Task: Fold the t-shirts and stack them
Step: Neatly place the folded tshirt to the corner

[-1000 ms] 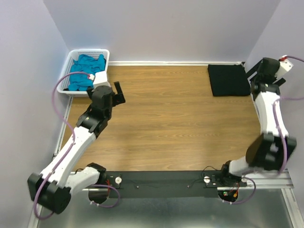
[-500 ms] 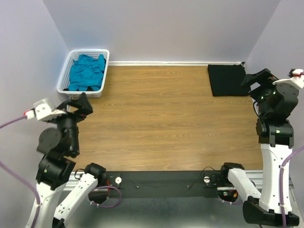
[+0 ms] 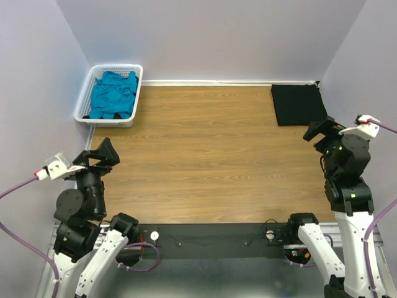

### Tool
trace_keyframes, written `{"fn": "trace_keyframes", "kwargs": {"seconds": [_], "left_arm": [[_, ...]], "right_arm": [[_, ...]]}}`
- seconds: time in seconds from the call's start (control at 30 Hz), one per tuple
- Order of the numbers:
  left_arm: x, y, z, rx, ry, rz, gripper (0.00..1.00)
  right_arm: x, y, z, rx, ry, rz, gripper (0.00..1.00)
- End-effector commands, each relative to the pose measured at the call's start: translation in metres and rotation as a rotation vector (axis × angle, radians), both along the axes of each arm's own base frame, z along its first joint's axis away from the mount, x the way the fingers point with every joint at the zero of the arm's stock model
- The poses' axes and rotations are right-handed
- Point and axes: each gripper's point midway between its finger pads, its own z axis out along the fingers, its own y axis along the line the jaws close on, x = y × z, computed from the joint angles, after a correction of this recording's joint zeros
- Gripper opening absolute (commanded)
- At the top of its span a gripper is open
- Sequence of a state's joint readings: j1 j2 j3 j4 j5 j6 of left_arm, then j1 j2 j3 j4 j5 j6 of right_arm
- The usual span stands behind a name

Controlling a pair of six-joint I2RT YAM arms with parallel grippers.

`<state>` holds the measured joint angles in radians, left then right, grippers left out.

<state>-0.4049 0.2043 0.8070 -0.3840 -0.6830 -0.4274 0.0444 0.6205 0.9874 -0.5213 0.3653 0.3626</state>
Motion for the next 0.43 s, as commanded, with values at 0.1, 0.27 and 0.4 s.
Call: {"fn": "trace_keyframes", "kwargs": {"seconds": [0.1, 0.27, 0.4], "left_arm": [[0.0082, 0.0024, -0.0067, -0.070, -0.002, 0.039, 0.98], [0.0116, 0.0001, -0.0099, -0.069, 0.008, 0.034, 0.98], [0.0106, 0.0018, -0.0108, -0.068, 0.007, 0.042, 0.98]], "right_arm": [[0.0016, -0.0065, -0.0019, -0.031, 0.004, -0.042, 1.00], [0.0011, -0.0059, -0.0051, -0.031, 0.004, -0.040, 1.00], [0.0021, -0.0056, -0.0065, -0.034, 0.007, -0.038, 1.00]]}}
